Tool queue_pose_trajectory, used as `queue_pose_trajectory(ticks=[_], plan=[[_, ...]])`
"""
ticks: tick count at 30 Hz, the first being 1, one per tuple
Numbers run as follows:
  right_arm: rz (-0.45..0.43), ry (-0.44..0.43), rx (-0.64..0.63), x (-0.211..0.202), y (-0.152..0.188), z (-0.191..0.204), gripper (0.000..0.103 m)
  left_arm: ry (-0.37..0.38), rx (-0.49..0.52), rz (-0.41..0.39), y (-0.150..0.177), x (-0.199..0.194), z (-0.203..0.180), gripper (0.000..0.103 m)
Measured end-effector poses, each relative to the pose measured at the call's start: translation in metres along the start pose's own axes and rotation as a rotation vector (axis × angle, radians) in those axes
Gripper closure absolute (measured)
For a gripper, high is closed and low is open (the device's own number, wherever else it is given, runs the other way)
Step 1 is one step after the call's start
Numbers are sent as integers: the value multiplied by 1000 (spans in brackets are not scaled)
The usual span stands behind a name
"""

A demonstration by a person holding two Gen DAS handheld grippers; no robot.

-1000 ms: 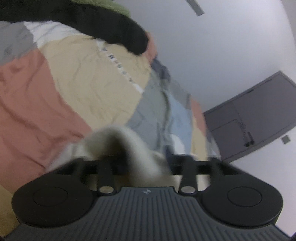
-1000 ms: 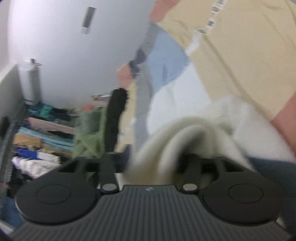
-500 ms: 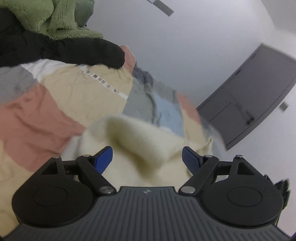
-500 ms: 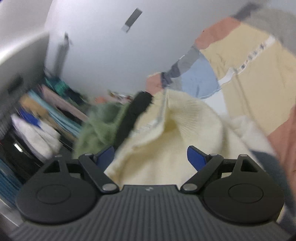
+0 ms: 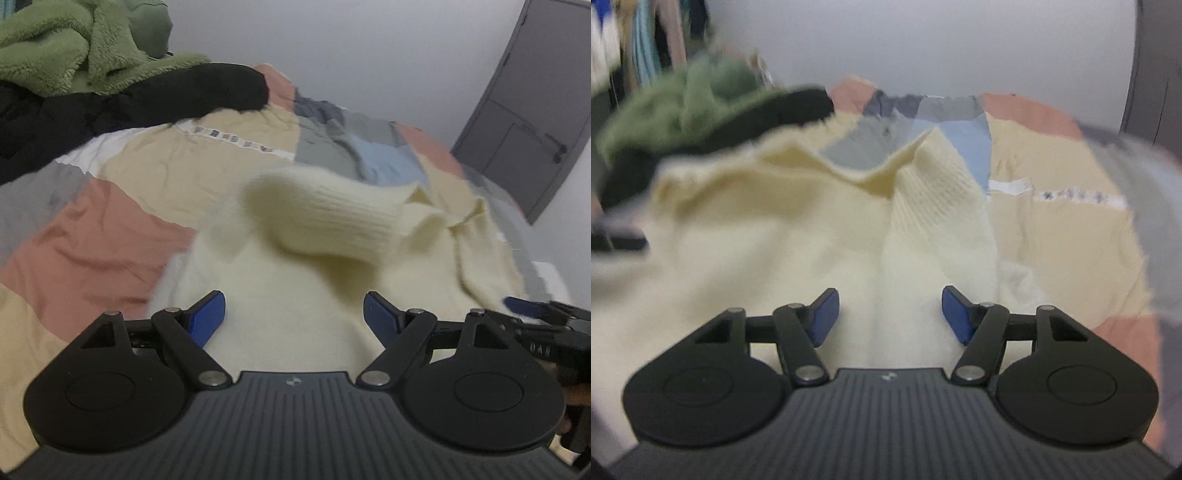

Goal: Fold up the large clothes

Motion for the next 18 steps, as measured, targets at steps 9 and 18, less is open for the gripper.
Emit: queue_pose_trajectory(ticks=[9, 18], plan=[[-57, 146, 26, -15, -1, -20, 90, -8, -80, -53, -9, 1, 8, 18], [-49, 236, 478, -36, 39, -104, 93, 23, -112, -76, -15, -9, 8, 18]])
Point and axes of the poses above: each gripper's, at about its wrist camera, not at the fingertips, and x roughly the way its jaws point, z to its left, y to its underside, the point moved 5 cm from there along x, roughly the way its jaws point, and after that the axes turned 10 degrees about -x, right-handed, at the moved point
